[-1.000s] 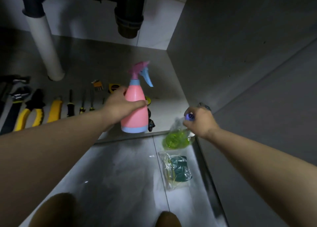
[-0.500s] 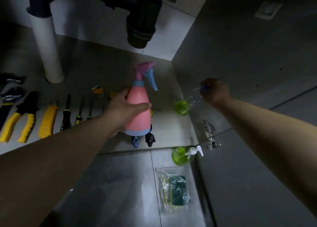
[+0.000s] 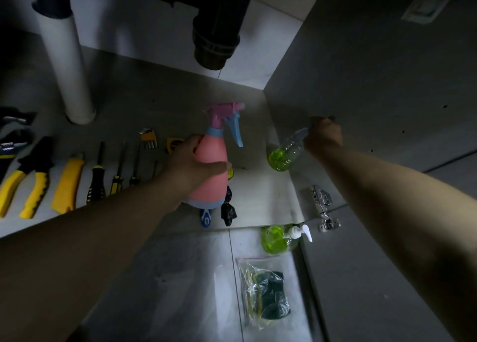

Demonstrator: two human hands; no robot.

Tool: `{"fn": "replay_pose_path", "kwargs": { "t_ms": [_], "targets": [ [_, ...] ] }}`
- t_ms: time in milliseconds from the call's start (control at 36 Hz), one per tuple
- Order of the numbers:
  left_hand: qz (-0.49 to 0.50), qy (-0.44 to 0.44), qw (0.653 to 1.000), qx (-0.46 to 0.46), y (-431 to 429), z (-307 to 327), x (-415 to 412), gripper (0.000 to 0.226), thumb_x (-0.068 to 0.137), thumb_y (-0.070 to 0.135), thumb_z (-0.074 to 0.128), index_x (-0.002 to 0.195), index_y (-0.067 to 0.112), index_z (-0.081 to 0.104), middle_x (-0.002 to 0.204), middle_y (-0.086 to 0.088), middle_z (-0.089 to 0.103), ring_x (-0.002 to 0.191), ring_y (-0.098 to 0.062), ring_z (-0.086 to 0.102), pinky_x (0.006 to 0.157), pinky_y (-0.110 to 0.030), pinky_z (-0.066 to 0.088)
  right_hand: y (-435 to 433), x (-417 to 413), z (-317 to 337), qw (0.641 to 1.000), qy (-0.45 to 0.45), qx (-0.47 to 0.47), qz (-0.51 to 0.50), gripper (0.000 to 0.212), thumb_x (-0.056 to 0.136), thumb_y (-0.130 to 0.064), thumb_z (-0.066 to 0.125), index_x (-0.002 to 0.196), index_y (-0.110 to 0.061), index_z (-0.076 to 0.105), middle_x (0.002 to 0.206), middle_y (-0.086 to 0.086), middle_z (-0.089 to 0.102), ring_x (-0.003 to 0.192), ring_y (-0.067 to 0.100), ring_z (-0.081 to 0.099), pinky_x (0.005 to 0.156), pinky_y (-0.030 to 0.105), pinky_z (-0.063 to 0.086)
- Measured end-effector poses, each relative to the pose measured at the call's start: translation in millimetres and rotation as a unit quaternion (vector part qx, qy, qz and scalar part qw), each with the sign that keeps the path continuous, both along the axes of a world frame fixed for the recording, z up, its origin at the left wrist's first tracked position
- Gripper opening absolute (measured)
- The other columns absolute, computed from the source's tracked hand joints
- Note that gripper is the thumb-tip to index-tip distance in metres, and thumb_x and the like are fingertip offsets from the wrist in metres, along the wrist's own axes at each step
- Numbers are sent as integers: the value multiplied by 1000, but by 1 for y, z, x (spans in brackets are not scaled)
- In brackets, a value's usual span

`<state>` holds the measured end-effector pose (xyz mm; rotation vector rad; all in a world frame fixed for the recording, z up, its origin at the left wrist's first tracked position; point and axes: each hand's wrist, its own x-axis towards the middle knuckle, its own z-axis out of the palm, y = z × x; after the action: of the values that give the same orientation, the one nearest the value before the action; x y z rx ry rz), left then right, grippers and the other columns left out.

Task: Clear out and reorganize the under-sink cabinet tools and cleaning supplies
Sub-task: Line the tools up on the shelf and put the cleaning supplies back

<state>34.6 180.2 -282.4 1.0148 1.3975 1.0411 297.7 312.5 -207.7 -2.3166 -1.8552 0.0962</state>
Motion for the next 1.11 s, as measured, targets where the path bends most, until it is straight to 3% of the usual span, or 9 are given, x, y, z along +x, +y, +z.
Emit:
{"fn": "replay_pose_path", "kwargs": {
  "t_ms": [139,417,500,556,611,722,806,972,1111],
  "targets": [
    [-1,-17,1000,6,1,-3,6,65,73,28,88,129,28,56,116,7,65,101,-15,63,71,-30,50,0,2,-1,999,-25,-30,2,43,89,-14,65,132,-14,62,141,21,48,130,37,49,111,36,40],
    [-14,19,999,28,0,-1,17,64,73,33,89,127,30,55,109,12,62,92,-4,58,64,-23,43,-17,-3,9,998,-53,4,43,43,94,-29,56,137,-26,53,141,19,37,121,42,52,105,38,45],
    [-14,34,999,29,1,2,23,64,71,34,90,122,33,53,105,14,59,87,-2,56,63,-22,42,-28,-22,22,986,85,28,137,22,96,-26,52,103,-23,72,108,11,68,97,28,64,80,30,49],
    [-11,47,998,33,1,5,28,63,69,35,91,119,34,53,102,15,59,87,-7,58,63,-21,42,-41,-45,34,957,249,-15,149,26,95,-36,51,83,-25,72,83,3,68,66,19,59,59,26,46],
    [-7,67,997,42,-1,6,32,62,67,38,92,116,35,54,101,13,61,87,-11,59,63,-20,41,-50,-62,44,930,322,-64,163,35,91,-49,51,86,-23,73,69,-6,65,55,13,54,50,21,42],
    [-5,106,992,72,-4,8,37,67,66,36,93,122,28,59,106,7,62,93,-17,60,65,-19,41,-67,-82,50,929,244,-101,258,19,92,-26,68,95,-8,72,58,-12,60,47,-5,50,46,12,38],
    [4,117,990,81,-6,9,38,68,66,37,93,125,27,59,108,8,62,95,-18,59,75,-26,44,-75,-90,51,927,225,-96,283,13,89,-11,72,98,-1,71,75,1,64,66,4,56,61,18,44],
    [32,136,987,82,-2,12,36,63,87,37,76,142,19,49,130,-3,62,111,-24,60,89,-29,46,-67,-84,57,950,212,-37,227,8,88,-22,74,86,-16,70,73,-4,66,62,-2,56,55,9,40],
    [28,219,973,74,-6,11,24,35,92,19,64,127,12,57,122,-11,63,108,-28,61,86,-33,49,-51,-64,46,985,92,27,147,29,90,-45,64,93,-17,69,84,5,70,81,21,67,65,23,39]
  ]
}}
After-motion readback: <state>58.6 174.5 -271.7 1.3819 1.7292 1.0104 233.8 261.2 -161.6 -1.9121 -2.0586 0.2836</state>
